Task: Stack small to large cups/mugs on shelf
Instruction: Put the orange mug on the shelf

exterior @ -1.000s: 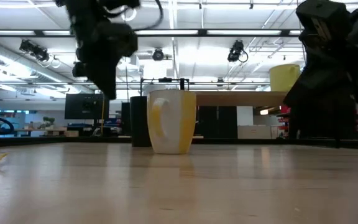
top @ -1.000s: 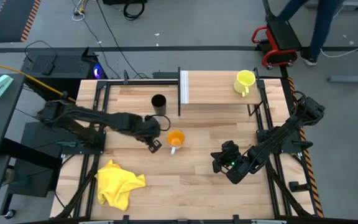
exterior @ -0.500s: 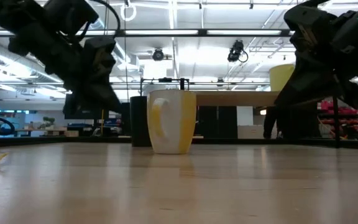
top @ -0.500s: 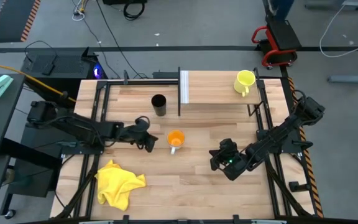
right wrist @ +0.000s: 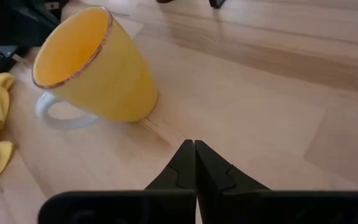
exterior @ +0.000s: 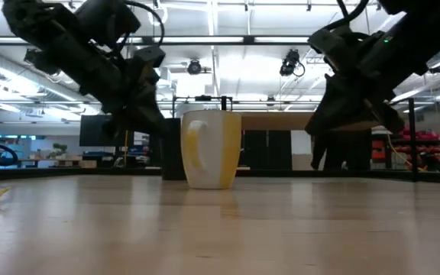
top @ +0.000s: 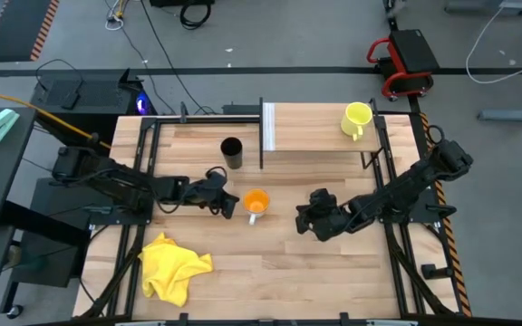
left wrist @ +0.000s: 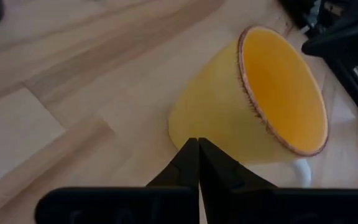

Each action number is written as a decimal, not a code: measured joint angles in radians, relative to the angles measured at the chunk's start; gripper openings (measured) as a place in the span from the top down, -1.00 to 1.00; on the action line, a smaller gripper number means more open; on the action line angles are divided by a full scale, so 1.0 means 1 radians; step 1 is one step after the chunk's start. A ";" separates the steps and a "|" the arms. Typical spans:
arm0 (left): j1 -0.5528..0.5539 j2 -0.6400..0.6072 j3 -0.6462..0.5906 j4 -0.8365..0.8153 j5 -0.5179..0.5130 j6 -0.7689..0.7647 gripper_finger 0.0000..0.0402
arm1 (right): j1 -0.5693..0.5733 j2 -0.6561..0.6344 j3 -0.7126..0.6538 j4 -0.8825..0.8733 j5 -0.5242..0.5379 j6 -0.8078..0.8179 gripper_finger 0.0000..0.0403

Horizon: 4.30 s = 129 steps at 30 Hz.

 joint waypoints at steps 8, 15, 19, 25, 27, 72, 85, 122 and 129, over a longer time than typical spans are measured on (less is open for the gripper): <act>-0.004 0.132 0.102 0.016 0.073 0.018 0.91 | -0.042 0.000 0.001 0.069 -0.044 -0.074 1.00; -0.005 0.230 0.218 0.022 0.104 0.053 0.95 | -0.042 0.000 0.000 0.082 -0.053 -0.082 1.00; -0.005 0.267 0.273 0.017 0.114 0.071 0.88 | -0.032 0.000 0.000 0.062 -0.060 -0.071 1.00; -0.006 0.308 0.330 0.010 0.140 0.085 0.94 | -0.027 0.000 -0.001 0.039 -0.060 -0.047 1.00; -0.008 0.327 0.350 0.016 0.144 0.094 0.96 | -0.027 0.000 -0.001 0.033 -0.057 -0.046 1.00; -0.007 0.348 0.366 0.001 0.226 0.092 0.85 | 0.215 -0.134 0.001 -0.083 0.067 0.352 0.98; -0.039 0.348 0.366 0.026 0.240 0.075 0.93 | 0.156 0.007 0.059 -0.103 0.092 0.470 0.99; -0.048 0.504 0.553 -0.036 0.289 0.039 0.89 | 0.056 0.009 0.060 -0.130 0.030 0.339 0.97; -0.056 0.488 0.553 -0.075 0.371 0.037 0.93 | 0.124 -0.010 0.064 -0.128 -0.012 0.345 0.92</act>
